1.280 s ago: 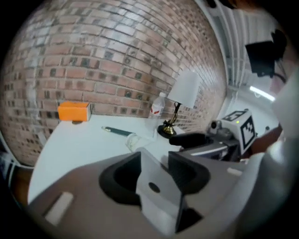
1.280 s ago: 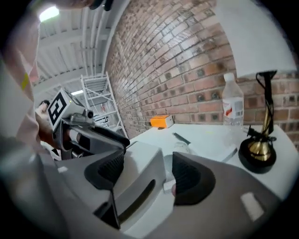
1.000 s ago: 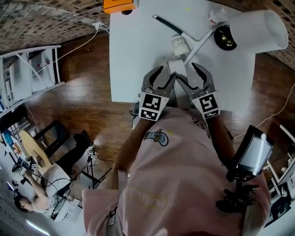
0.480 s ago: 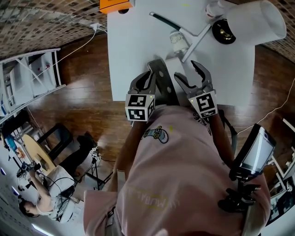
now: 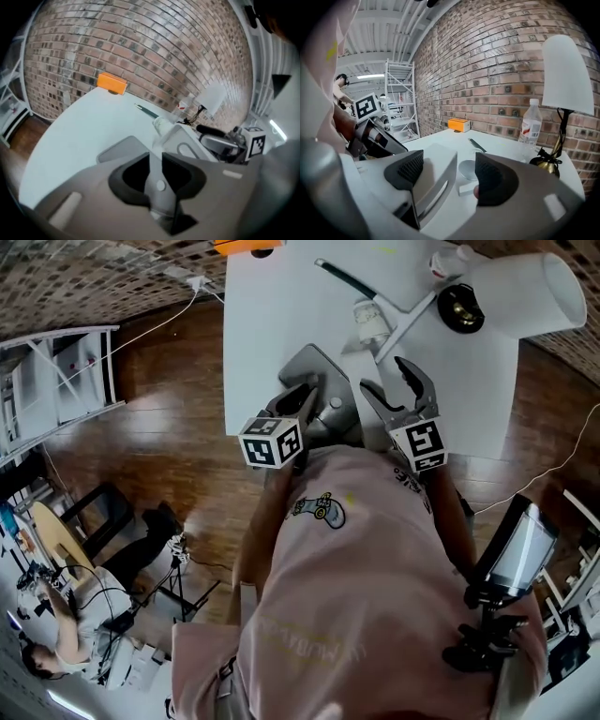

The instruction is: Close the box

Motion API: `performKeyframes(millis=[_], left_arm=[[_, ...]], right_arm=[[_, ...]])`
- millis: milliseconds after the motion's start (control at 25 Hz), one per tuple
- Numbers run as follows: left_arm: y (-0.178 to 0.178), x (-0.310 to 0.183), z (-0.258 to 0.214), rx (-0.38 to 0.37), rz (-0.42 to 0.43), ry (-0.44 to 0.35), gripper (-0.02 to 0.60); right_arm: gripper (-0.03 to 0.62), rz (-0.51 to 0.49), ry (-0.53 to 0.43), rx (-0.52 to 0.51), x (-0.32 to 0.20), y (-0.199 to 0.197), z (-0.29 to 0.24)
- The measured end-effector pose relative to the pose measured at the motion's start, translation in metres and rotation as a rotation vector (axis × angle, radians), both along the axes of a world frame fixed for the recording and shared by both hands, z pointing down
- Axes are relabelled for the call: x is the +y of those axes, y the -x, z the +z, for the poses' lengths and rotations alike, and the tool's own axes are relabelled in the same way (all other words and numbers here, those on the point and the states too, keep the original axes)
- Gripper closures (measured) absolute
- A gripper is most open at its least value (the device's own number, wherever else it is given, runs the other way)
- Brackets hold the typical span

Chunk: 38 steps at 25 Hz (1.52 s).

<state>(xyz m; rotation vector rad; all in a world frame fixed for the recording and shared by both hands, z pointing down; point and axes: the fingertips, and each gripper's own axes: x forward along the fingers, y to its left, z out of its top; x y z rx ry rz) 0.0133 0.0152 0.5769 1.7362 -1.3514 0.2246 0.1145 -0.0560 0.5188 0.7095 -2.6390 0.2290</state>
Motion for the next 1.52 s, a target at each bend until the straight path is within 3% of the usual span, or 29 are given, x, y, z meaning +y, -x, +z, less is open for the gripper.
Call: performKeyframes(millis=[120,240,320,400,440,600,760,880,1040,1120,1240,1320,1400,1440,1520], left_arm=[[0.011,0.005,0.02,0.082,-0.062,0.018,0.519],[0.011,0.003,0.024,0.098,-0.061,0.01,0.543],[-0.004,0.005,0.039,0.042,0.043,0.061,0.543],[-0.008,0.011,0.06,-0.116,0.153,0.145,0.545],[-0.002,0.014,0.065,-0.202,0.183,0.163,0.577],[0.039,0.017,0.068,-0.373,0.236,0.119,0.581],[0.066,0.004,0.068,-0.396,0.337,0.022,0.581],[0.079,-0.014,0.07,-0.376,0.48,-0.015,0.58],[0.098,-0.034,0.069,-0.431,0.702,-0.027,0.577],[0.1,-0.04,0.068,-0.411,0.783,-0.041,0.577],[0.099,-0.04,0.07,-0.344,0.85,-0.012,0.577],[0.099,-0.04,0.07,-0.348,0.872,0.0,0.578],[0.096,-0.042,0.047,-0.348,0.816,-0.039,0.578],[0.089,-0.041,0.028,-0.307,0.772,-0.084,0.578],[0.062,-0.034,-0.016,-0.114,0.681,-0.207,0.578]], right_arm=[[0.256,0.015,0.001,0.001,-0.001,0.001,0.001],[0.255,0.027,-0.044,0.02,-0.005,0.0,0.001],[0.255,0.035,-0.065,0.032,-0.009,-0.002,0.002],[0.255,0.043,-0.07,0.043,-0.012,-0.004,0.005],[0.254,0.045,-0.074,0.051,-0.012,-0.005,0.005],[0.247,0.044,-0.106,0.081,-0.004,-0.004,-0.004],[0.247,0.069,-0.114,0.105,0.003,-0.003,-0.008],[0.247,0.106,-0.092,0.109,-0.001,-0.004,-0.005],[0.247,0.171,-0.075,0.138,-0.005,-0.012,0.004],[0.247,0.191,-0.072,0.148,-0.005,-0.011,0.004],[0.247,0.213,-0.071,0.149,-0.004,0.001,-0.001],[0.249,0.23,-0.093,0.174,-0.006,0.007,-0.006],[0.249,0.247,-0.1,0.196,-0.008,0.007,-0.006],[0.249,0.254,-0.097,0.2,-0.009,0.007,-0.006],[0.249,0.26,-0.073,0.203,-0.01,0.006,-0.004]])
